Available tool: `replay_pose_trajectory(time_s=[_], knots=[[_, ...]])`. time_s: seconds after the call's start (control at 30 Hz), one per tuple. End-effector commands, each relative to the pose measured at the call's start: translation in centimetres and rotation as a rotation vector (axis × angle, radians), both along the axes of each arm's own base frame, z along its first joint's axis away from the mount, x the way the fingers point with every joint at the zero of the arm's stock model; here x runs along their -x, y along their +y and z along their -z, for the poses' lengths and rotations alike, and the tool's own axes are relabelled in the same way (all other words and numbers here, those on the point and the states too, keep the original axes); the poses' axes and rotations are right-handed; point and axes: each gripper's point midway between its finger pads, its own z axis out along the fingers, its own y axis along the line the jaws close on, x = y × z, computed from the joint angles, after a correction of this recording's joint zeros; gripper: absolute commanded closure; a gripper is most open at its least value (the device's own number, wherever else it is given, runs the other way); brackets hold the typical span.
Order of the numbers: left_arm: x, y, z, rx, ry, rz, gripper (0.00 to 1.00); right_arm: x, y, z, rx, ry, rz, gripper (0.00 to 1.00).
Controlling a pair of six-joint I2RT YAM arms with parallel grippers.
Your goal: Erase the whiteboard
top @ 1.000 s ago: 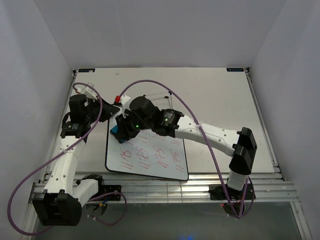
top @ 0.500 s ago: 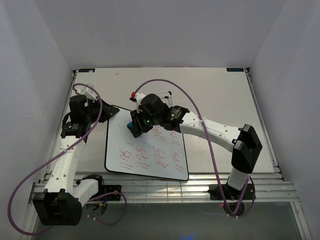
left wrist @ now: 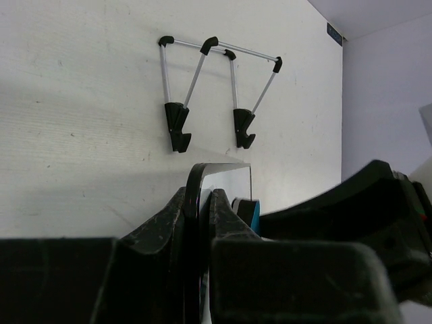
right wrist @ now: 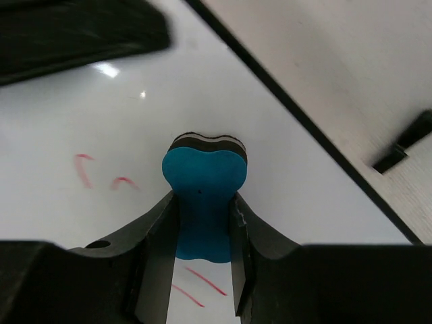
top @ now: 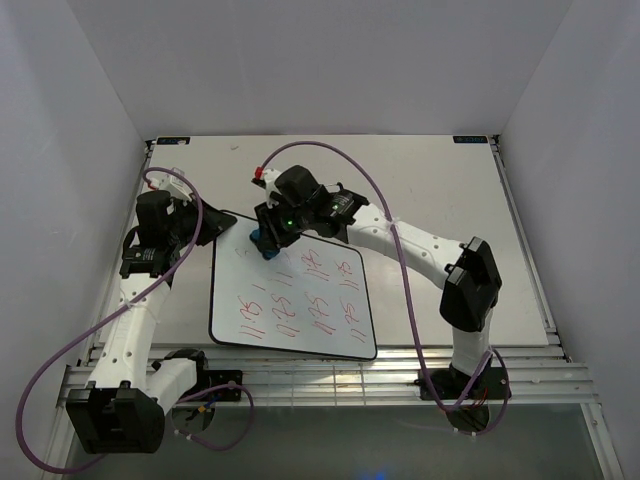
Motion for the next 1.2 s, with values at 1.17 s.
replay_pose_trajectory(time_s=[1.17], knots=[[0.0, 2.2, 1.4, -0.235, -0.022, 0.012, 1.0, 4.1, -3.0, 2.2, -0.141, 0.14, -0.068, 0.86]])
